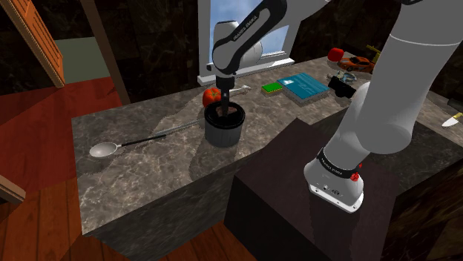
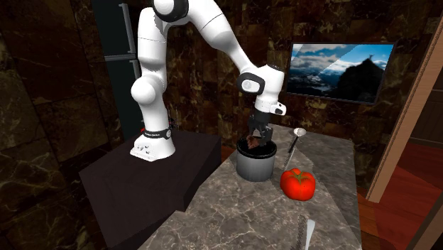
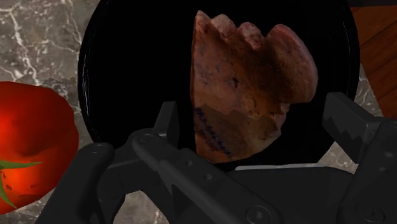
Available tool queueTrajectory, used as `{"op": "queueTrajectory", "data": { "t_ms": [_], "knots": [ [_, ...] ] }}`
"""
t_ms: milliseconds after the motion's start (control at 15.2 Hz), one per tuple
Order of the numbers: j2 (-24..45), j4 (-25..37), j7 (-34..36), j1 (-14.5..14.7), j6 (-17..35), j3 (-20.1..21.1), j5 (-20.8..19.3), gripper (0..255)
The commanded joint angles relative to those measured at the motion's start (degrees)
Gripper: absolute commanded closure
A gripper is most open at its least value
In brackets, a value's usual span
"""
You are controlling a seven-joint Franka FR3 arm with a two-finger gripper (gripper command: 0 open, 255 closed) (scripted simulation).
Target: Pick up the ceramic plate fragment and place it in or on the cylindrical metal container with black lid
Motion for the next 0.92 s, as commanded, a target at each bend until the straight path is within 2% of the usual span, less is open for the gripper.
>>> {"op": "queueTrajectory", "data": {
  "t_ms": [0,66,330,858],
  "knots": [
    [0.0,0.0,0.0,0.0,0.0,0.0,0.0,0],
    [0.0,0.0,0.0,0.0,0.0,0.0,0.0,0],
    [-4.7,2.7,1.4,-0.1,-7.2,-0.7,-2.1,0],
    [-4.7,2.7,1.4,-0.1,-7.2,-0.7,-2.1,0]
  ]
}}
